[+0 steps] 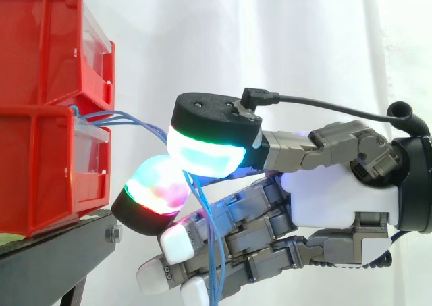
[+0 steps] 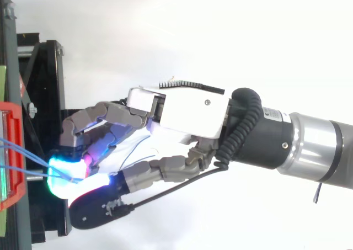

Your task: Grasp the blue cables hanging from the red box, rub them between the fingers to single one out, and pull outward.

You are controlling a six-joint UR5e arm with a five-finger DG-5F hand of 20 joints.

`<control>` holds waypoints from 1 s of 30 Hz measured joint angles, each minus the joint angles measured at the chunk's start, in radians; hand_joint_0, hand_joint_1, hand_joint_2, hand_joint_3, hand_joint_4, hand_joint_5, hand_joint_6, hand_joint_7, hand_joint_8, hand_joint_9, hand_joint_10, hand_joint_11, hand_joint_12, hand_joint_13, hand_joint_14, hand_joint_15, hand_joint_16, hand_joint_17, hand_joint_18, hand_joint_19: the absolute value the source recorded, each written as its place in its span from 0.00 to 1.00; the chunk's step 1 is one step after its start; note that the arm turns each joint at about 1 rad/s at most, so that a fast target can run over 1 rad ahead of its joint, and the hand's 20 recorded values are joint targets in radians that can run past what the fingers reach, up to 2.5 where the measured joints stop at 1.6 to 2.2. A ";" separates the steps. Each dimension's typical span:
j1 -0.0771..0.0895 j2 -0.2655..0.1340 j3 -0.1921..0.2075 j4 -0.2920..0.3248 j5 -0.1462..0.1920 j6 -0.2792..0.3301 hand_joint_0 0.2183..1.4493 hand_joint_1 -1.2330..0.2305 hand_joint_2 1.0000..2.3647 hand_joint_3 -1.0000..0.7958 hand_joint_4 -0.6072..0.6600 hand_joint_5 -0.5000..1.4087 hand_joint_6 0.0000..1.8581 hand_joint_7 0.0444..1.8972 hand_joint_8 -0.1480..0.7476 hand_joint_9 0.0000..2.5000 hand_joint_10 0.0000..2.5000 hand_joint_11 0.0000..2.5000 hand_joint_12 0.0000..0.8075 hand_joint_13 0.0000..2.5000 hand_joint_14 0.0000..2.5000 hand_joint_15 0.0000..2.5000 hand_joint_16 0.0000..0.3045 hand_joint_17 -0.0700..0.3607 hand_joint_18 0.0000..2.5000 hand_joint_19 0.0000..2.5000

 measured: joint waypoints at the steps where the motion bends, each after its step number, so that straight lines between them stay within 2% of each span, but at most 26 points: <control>1: 0.000 0.000 0.000 -0.001 0.000 0.000 0.29 0.45 0.00 0.29 0.65 0.19 0.44 0.56 0.56 0.37 0.00 0.21 0.44 0.28 0.01 0.15 0.16 0.42 0.22 0.22; 5: -0.001 0.003 0.000 -0.004 0.000 0.001 0.29 0.45 0.00 0.31 0.65 0.19 0.43 0.57 0.57 0.37 0.00 0.21 0.44 0.28 0.01 0.15 0.16 0.42 0.22 0.23; 13: -0.002 0.017 0.001 -0.007 0.004 0.001 0.27 0.44 0.00 0.28 0.65 0.18 0.43 0.57 0.57 0.36 0.01 0.21 0.45 0.28 0.01 0.15 0.17 0.43 0.22 0.23; 22: -0.006 0.030 0.000 -0.034 0.004 0.005 0.28 0.45 0.00 0.28 0.66 0.19 0.43 0.57 0.57 0.36 0.00 0.21 0.45 0.28 0.01 0.15 0.16 0.42 0.22 0.23; 30: -0.007 0.037 0.000 -0.053 0.007 0.011 0.32 0.41 0.01 0.36 0.64 0.19 0.43 0.58 0.56 0.37 0.00 0.21 0.43 0.29 0.01 0.15 0.16 0.41 0.23 0.22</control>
